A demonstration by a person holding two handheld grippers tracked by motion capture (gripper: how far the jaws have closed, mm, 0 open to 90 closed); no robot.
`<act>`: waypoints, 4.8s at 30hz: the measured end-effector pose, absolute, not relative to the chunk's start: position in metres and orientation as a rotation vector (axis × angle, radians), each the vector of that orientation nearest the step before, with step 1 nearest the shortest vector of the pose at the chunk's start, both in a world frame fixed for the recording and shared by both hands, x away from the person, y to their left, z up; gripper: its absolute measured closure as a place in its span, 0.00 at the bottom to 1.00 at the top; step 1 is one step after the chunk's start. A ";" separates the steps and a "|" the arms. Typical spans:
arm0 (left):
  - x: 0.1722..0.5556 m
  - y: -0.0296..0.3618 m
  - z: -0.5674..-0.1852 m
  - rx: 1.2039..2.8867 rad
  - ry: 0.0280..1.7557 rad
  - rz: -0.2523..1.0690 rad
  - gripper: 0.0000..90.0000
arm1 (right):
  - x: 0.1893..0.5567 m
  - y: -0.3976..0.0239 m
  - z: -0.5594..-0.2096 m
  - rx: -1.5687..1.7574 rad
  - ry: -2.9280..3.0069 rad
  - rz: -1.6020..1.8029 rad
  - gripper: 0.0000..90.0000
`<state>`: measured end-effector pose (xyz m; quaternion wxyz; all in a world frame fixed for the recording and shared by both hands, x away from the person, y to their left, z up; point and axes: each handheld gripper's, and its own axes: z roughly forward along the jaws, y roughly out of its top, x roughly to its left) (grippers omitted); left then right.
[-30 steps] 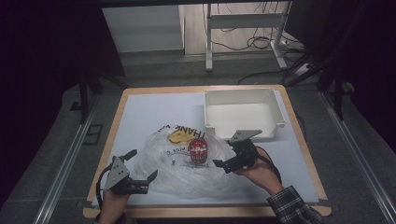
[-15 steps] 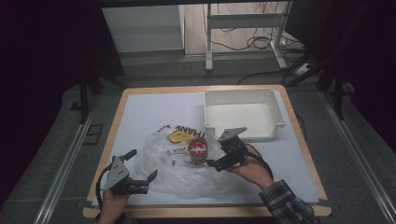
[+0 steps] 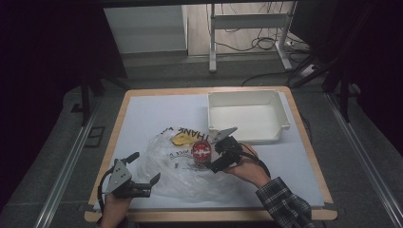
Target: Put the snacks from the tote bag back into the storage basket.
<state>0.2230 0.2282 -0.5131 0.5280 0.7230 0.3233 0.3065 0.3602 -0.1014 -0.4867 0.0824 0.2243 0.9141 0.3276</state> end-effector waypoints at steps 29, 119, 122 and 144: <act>0.223 0.228 -0.513 1.731 0.769 0.735 0.00 | 0.380 -0.048 -0.501 0.632 2.843 0.709 0.20; 0.223 0.229 -0.513 1.715 0.778 0.740 0.00 | 0.371 -0.110 -0.440 0.679 2.776 0.682 0.28; 0.223 0.229 -0.513 1.714 0.778 0.741 0.00 | 0.373 -0.114 -0.440 0.684 2.770 0.676 0.28; 0.223 0.229 -0.513 1.713 0.778 0.743 0.00 | 0.393 -0.136 -0.437 0.742 2.733 0.662 0.28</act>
